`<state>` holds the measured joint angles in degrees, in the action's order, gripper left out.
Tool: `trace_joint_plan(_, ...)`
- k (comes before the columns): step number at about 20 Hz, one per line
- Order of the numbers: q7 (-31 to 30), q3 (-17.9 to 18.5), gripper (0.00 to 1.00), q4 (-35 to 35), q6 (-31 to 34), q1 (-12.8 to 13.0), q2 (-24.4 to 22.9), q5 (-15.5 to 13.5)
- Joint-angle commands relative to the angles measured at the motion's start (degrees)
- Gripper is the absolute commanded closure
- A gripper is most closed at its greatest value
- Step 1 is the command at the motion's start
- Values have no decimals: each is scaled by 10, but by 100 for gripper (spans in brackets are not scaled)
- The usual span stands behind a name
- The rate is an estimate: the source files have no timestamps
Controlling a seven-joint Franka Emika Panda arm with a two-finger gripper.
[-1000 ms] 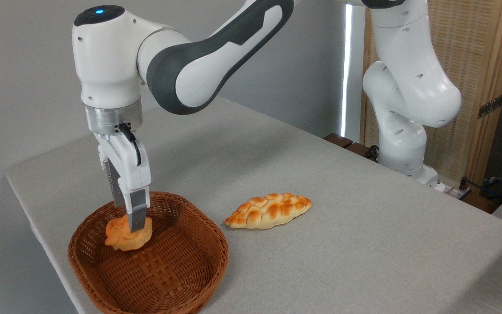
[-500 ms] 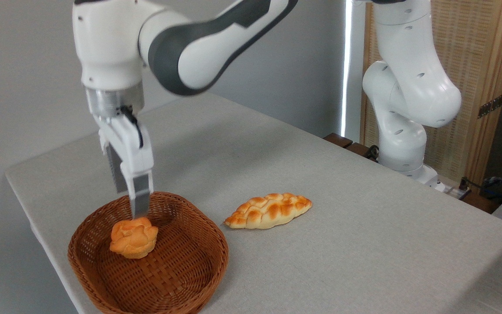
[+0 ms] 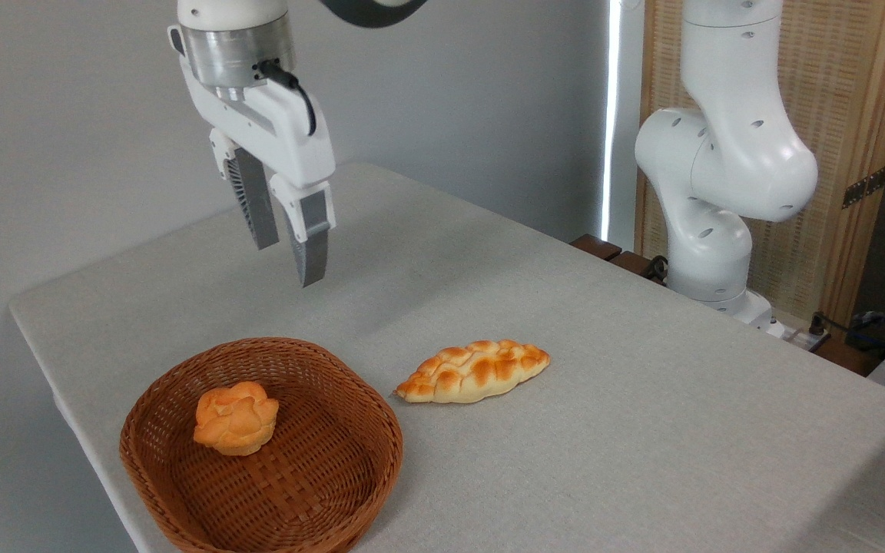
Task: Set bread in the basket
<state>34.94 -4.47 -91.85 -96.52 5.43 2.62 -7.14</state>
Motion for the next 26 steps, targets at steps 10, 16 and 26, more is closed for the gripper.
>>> trace_joint_plan(10,-9,11,0,3,19,-10,-12,44)
trace_joint_plan(16,-15,17,0,-1,19,-11,-24,44)
trace_joint_plan(26,-15,24,0,-2,19,-11,-32,76)
